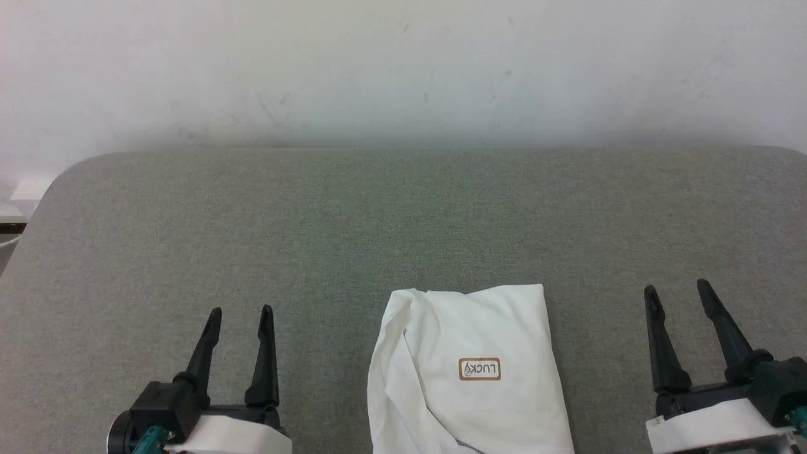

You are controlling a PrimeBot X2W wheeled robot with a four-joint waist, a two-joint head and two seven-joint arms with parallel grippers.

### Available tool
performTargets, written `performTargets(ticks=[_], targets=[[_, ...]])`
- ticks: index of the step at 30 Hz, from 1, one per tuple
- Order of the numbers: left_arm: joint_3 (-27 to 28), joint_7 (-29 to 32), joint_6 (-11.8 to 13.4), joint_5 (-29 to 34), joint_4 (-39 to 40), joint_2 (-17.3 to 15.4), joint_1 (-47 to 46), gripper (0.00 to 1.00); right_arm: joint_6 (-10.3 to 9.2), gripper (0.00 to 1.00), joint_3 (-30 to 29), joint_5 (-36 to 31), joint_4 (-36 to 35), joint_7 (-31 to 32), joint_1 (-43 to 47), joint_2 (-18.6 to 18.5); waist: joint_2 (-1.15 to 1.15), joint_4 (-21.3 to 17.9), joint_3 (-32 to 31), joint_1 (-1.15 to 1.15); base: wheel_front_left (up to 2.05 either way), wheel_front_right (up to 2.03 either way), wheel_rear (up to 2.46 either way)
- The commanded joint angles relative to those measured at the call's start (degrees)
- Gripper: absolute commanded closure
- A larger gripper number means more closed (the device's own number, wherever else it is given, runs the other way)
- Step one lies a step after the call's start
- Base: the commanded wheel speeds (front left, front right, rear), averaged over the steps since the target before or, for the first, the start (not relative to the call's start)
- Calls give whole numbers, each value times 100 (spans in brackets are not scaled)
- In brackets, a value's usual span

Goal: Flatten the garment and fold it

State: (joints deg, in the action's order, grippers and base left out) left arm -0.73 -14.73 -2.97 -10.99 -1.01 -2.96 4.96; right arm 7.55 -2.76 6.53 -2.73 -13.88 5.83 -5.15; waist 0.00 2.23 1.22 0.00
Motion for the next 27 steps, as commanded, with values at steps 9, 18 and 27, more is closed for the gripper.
performTargets(ticks=[9,18,27], targets=[[-66,-27,-12,128,151,8,86,0,-6,0,-28,-57,23,6,113,64,0,85,23,0,0,0,0],[-170,-27,17,100,186,8,-36,0,-6,0,475,624,-193,1317,16,-346,0,200,252,0,0,0,0],[-312,-27,27,114,152,8,-214,0,-6,0,975,2244,-303,4156,-352,-1017,0,397,532,0,0,0,0]])
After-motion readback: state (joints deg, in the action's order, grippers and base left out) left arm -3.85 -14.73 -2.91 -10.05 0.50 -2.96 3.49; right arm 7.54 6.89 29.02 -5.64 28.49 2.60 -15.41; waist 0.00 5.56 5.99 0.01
